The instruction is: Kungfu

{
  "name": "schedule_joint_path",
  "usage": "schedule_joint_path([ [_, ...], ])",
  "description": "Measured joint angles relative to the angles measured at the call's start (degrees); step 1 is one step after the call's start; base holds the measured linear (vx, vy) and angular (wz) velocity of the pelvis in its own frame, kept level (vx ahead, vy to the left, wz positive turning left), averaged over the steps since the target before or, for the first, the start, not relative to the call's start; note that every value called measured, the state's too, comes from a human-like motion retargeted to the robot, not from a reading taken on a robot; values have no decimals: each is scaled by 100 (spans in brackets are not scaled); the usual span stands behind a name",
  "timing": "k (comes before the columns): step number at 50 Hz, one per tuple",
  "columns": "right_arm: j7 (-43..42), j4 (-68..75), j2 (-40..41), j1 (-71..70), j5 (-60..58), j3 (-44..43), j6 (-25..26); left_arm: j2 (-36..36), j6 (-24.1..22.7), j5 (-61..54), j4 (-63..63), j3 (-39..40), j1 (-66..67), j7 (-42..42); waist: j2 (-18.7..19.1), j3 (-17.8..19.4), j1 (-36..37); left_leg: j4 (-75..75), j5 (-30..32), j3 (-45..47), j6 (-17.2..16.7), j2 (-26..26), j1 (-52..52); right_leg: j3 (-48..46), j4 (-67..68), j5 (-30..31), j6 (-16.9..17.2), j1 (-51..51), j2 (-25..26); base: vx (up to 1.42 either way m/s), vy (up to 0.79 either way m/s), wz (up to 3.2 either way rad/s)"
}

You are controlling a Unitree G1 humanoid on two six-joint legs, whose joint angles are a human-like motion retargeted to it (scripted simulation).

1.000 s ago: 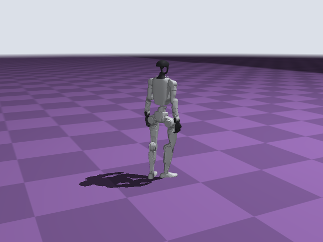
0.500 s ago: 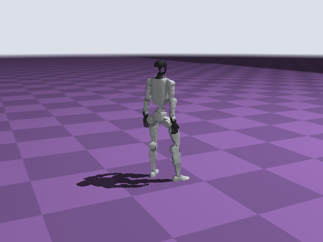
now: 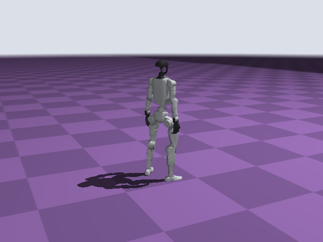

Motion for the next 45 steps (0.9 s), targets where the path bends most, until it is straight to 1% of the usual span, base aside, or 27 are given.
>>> schedule_joint_path([
  [2,151,12,-35,-41,233,-146,154,-110,-73,264,-225,-198,-213,-60,30,-16,-1,25,-19,-120,-44,-9,-74,-53,6,-34,-21,-3,31,-4,0,43],
  [7,191,58,-93,-106,737,-376,198,-304,-301,1163,-922,-794,-635,-488,-24,60,185,190,-167,-416,-109,-91,-162,-110,28,13,-12,36,-76,-3,11,18],
  [10,131,2,-126,-126,753,-423,190,-347,-519,1778,-1295,-1095,-773,-896,-40,98,319,197,-155,-423,-57,-180,-119,-165,34,90,0,62,-175,0,20,-9],
  [13,132,-97,-171,-124,630,-346,190,-320,-775,2366,-1508,-1347,-828,-1072,-38,71,349,199,-195,-399,91,-288,-113,-211,61,196,59,52,-340,4,33,-4],
  [15,108,-177,-177,-123,529,-260,188,-286,-868,2767,-1536,-1446,-841,-971,-34,39,308,229,-247,-412,166,-357,-146,-240,82,281,103,31,-472,6,36,4],
  [17,73,-257,-154,-131,437,-180,133,-242,-888,3133,-1440,-1487,-857,-680,-42,33,281,231,-295,-378,248,-451,-149,-212,101,388,133,-4,-606,4,41,-8],
  [19,76,-320,-116,-154,343,-119,42,-193,-826,3411,-1242,-1492,-880,-327,-65,69,318,197,-329,-274,337,-557,-112,-143,104,526,127,-47,-708,1,41,-34],
  [21,144,-341,-78,-199,228,-63,-80,-133,-670,3544,-960,-1462,-897,-31,-88,103,392,163,-374,-138,391,-644,-86,-54,107,676,115,-131,-787,-2,34,-56],
  [23,242,-313,-51,-269,87,26,-215,-39,-450,3511,-641,-1376,-887,84,-102,134,415,131,-407,-6,442,-700,-82,96,130,761,117,-245,-842,-3,34,-54],
  [25,250,-253,-20,-364,-61,175,-299,83,-194,3366,-324,-1205,-846,-5,-54,202,333,105,-410,64,521,-708,-89,345,223,725,26,-342,-792,-6,26,-31],
  [27,127,-173,24,-460,-214,335,-326,229,69,3171,-46,-981,-764,-233,48,274,178,107,-397,47,587,-658,-131,556,379,470,-143,-425,-658,-10,21,-8],
  [29,-16,-99,75,-517,-355,456,-411,379,324,2950,157,-752,-625,-420,88,322,70,106,-373,59,637,-638,-185,947,503,16,-180,-505,-398,-9,18,-6],
  [30,-103,-71,106,-530,-413,499,-489,449,447,2836,232,-632,-536,-476,102,344,16,100,-359,56,659,-632,-204,1222,591,-182,-153,-566,-241,-8,10,-6],
  [32,-435,-99,176,-521,-381,549,-725,547,627,2615,266,-342,-292,-466,81,358,-36,56,-323,92,694,-644,-233,1635,783,-480,157,-698,17,-7,7,-14],
  [33,-611,-132,209,-509,-299,574,-859,591,681,2494,257,-192,-161,-446,67,352,-52,23,-304,117,707,-652,-245,1664,874,-539,269,-741,85,-6,4,-24],
  [35,-805,-204,263,-489,-49,594,-1075,658,718,2221,208,72,91,-414,-27,341,-40,-63,-281,217,722,-733,-221,1561,911,-562,413,-686,179,-5,3,-23],
  [36,-756,-223,290,-472,89,572,-1114,687,704,2056,174,147,202,-418,-56,345,-84,-99,-269,185,724,-769,-201,1383,878,-414,329,-585,202,-5,2,2],
  [37,-676,-229,313,-451,227,552,-1130,714,692,1893,140,216,307,-424,-81,343,-109,-132,-259,165,720,-793,-180,1234,838,-328,171,-490,237,0,0,0],
  [38,-533,-209,331,-425,365,534,-1102,736,685,1739,106,274,401,-432,-101,329,-96,-160,-255,165,706,-790,-156,1138,783,-367,-134,-410,298,0,0,0],
  [39,-361,-169,343,-388,486,501,-1046,742,691,1609,79,324,478,-421,-166,298,-61,-175,-256,182,701,-838,-138,1064,667,-324,-213,-338,287,0,0,0],
  [40,-176,-118,353,-347,598,459,-978,740,702,1491,56,371,547,-400,-253,257,-15,-185,-259,207,701,-913,-122,1000,520,-241,-181,-270,240,6,-4,6],
  [43,319,104,344,-299,903,194,-650,579,648,1107,50,490,599,-120,-376,151,127,-160,-224,153,738,-1024,-211,1417,439,-130,86,-364,293,3,-1,13],
  [45,432,233,292,-339,1084,72,-599,362,376,654,154,543,511,106,-367,224,238,-140,-200,190,754,-1026,-216,1325,417,-68,376,-343,231,-12,6,-22],
])
